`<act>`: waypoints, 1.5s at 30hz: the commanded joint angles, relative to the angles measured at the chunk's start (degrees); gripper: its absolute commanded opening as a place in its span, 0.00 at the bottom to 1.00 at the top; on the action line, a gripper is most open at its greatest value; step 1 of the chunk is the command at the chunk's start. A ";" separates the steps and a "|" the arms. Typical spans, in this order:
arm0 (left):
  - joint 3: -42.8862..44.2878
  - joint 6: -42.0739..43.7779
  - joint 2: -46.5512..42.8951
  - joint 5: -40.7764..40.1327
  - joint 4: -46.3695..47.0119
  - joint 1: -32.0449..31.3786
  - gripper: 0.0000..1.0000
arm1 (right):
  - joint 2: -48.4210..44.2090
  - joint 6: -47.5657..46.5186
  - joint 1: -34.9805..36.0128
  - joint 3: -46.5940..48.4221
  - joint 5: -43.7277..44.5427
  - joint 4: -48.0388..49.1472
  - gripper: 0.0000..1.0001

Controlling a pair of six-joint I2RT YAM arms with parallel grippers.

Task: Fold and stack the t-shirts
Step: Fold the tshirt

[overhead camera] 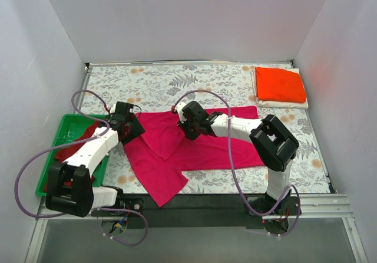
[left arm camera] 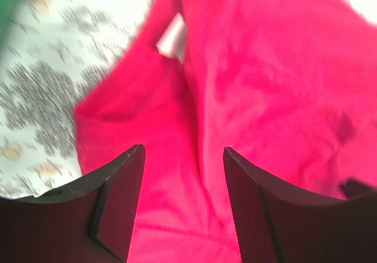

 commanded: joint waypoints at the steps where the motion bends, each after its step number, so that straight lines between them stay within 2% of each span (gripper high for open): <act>1: 3.38 1.76 2.42 -4.04 2.92 2.40 0.52 | -3.15 1.24 -0.32 -2.29 2.62 1.56 0.21; 2: 3.91 2.03 3.13 -4.65 3.89 3.53 0.52 | -3.50 1.33 -0.41 -2.56 2.71 1.39 0.31; 5: 6.99 2.64 7.25 -5.45 5.65 5.29 0.52 | -6.92 1.86 -1.37 -3.35 3.41 0.95 0.43; 7: 9.62 2.82 10.68 -5.54 7.05 6.44 0.51 | -9.91 1.42 -3.39 -3.35 4.38 0.68 0.47; 11: 14.54 3.70 16.74 -6.32 8.38 7.85 0.48 | -12.90 1.86 -11.38 -3.44 3.69 0.33 0.47; 15: 19.20 4.40 22.28 -5.89 8.38 8.38 0.42 | -13.52 3.88 -22.26 -3.61 1.66 0.33 0.46; 24: 20.97 4.40 27.92 -6.24 8.64 8.29 0.40 | -8.08 6.25 -35.37 -1.16 0.95 0.68 0.45; 31: 21.67 5.02 31.96 -8.61 8.56 8.38 0.32 | -1.66 8.19 -42.06 -2.29 -2.21 2.00 0.45; 35: 23.16 5.89 33.63 -11.24 8.29 9.25 0.18 | 0.36 9.42 -45.22 -4.40 -2.83 3.14 0.45; 38: 25.27 6.51 34.78 -12.30 8.20 11.01 0.13 | 0.37 9.77 -46.98 -5.89 -1.78 3.41 0.45; 45: 30.28 8.36 37.68 -12.48 7.68 12.42 0.09 | -1.83 9.51 -48.66 -7.48 -1.15 3.23 0.45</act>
